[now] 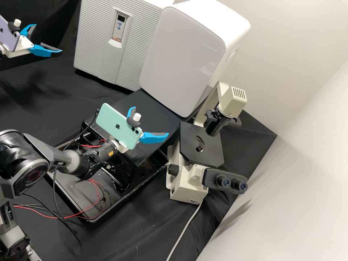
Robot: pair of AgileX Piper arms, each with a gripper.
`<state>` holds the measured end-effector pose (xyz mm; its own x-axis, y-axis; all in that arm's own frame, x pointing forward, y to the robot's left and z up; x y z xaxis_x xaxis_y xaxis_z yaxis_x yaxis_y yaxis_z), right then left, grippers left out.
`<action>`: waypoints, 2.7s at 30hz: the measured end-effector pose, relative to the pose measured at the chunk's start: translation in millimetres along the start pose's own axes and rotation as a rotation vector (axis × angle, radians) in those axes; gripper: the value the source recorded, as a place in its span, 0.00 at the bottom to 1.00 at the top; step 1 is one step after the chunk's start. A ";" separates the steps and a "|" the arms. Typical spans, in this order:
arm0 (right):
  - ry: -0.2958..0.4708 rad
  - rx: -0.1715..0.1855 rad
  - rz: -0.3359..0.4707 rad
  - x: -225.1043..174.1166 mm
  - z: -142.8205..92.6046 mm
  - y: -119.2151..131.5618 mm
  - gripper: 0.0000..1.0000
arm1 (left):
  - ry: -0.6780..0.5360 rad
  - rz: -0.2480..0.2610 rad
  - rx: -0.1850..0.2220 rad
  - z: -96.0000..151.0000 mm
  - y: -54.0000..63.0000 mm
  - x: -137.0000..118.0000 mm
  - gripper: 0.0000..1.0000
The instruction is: Open the incubator door
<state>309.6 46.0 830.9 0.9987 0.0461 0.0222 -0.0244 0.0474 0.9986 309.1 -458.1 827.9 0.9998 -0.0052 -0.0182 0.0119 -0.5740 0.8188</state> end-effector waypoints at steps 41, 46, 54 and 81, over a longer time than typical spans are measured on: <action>0.000 0.000 0.000 0.0 0.0 0.0 1.00 | -0.215 0.149 -0.087 -26.7 44.8 134.3 1.00; 0.000 0.000 0.000 0.0 0.0 0.0 1.00 | -0.261 0.115 -0.112 -25.1 41.9 148.9 1.00; 0.000 0.000 0.000 0.0 0.0 0.0 1.00 | -0.290 0.053 -0.123 -20.1 32.0 171.3 1.00; 0.000 0.000 0.000 0.0 0.0 0.0 1.00 | -0.302 0.033 -0.102 -17.7 32.9 174.8 1.00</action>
<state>309.6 46.0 830.9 0.9987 0.0461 0.0222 -0.0244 0.0474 0.9986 484.5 -463.4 861.8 0.9504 -0.2737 -0.1476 -0.0036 -0.4843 0.8749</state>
